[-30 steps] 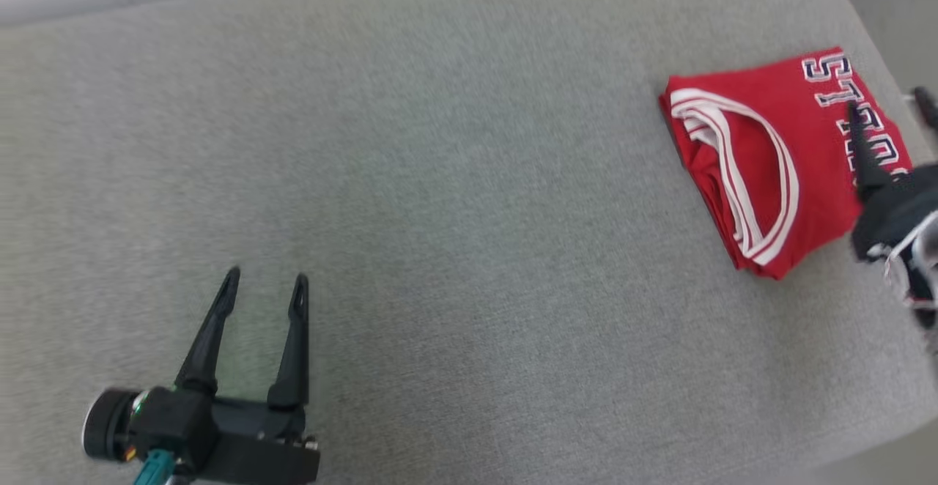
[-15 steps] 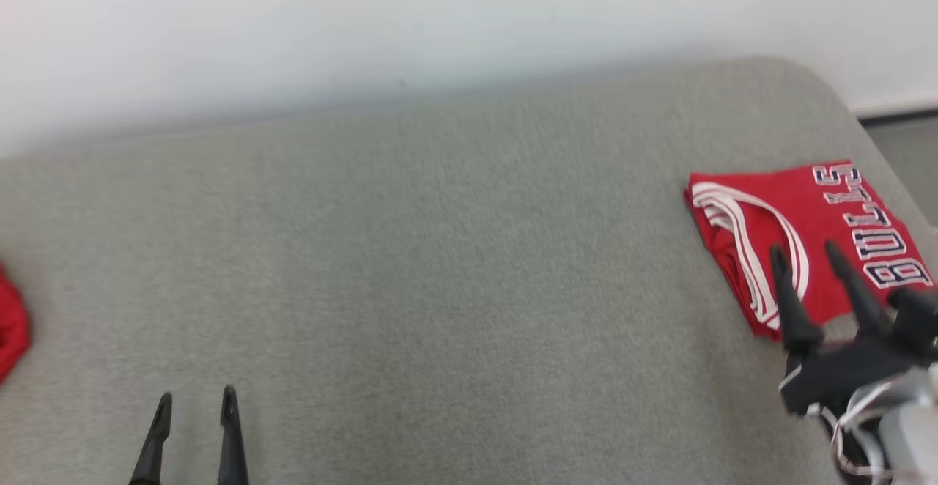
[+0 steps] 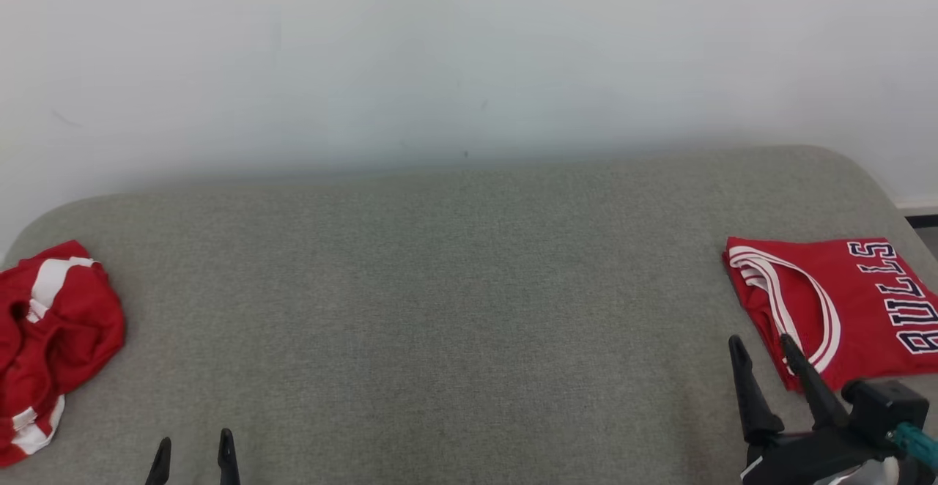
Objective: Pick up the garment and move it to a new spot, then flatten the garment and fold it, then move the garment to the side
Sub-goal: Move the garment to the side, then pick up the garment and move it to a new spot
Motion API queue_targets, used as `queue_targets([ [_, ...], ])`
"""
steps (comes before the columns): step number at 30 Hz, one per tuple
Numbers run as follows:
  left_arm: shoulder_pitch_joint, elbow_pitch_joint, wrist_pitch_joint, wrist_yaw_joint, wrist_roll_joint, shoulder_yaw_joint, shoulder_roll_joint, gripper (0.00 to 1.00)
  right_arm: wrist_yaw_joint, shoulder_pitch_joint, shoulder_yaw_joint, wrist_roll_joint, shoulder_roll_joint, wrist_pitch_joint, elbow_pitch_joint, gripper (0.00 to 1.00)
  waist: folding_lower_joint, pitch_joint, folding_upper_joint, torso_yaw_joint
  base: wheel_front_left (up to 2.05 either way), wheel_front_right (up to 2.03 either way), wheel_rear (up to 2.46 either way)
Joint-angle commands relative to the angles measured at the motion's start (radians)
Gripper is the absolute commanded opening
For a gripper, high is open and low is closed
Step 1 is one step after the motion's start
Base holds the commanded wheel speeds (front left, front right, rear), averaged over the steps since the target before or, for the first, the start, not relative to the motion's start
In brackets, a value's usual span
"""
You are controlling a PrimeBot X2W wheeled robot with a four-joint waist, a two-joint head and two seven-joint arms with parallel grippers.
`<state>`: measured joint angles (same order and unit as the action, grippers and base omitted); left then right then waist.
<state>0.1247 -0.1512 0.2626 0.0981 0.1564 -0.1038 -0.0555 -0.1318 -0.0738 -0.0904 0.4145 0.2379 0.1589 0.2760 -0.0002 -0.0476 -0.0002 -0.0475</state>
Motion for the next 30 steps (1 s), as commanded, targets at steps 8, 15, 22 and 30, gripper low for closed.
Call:
queue_targets([
  [8, 0.018, -0.023, 0.003, 0.012, -0.011, 0.022, 0.005, 1.00, 0.002, 0.049, 0.011, -0.043, -0.024, 0.017, 0.020, 1.00, 0.0002, -0.024, 0.0002, 0.042, 0.00, 0.00, 0.00],
  [15, 0.022, -0.028, 0.003, 0.013, -0.010, 0.027, 0.005, 1.00, 0.002, 0.047, 0.014, -0.072, -0.032, 0.017, 0.029, 1.00, 0.0002, -0.029, 0.0002, 0.034, 0.00, 0.00, 0.00],
  [22, 0.008, -0.032, 0.003, 0.013, -0.006, 0.035, 0.006, 1.00, 0.002, 0.056, 0.024, -0.076, -0.037, 0.017, 0.029, 1.00, 0.0002, -0.028, 0.0002, 0.032, 0.00, 0.00, 0.00],
  [30, -0.003, -0.037, 0.003, 0.017, -0.011, 0.041, 0.006, 1.00, 0.002, 0.059, 0.032, -0.084, -0.042, 0.015, 0.026, 1.00, 0.0002, -0.024, 0.0002, 0.043, 0.00, 0.00, 0.00],
])
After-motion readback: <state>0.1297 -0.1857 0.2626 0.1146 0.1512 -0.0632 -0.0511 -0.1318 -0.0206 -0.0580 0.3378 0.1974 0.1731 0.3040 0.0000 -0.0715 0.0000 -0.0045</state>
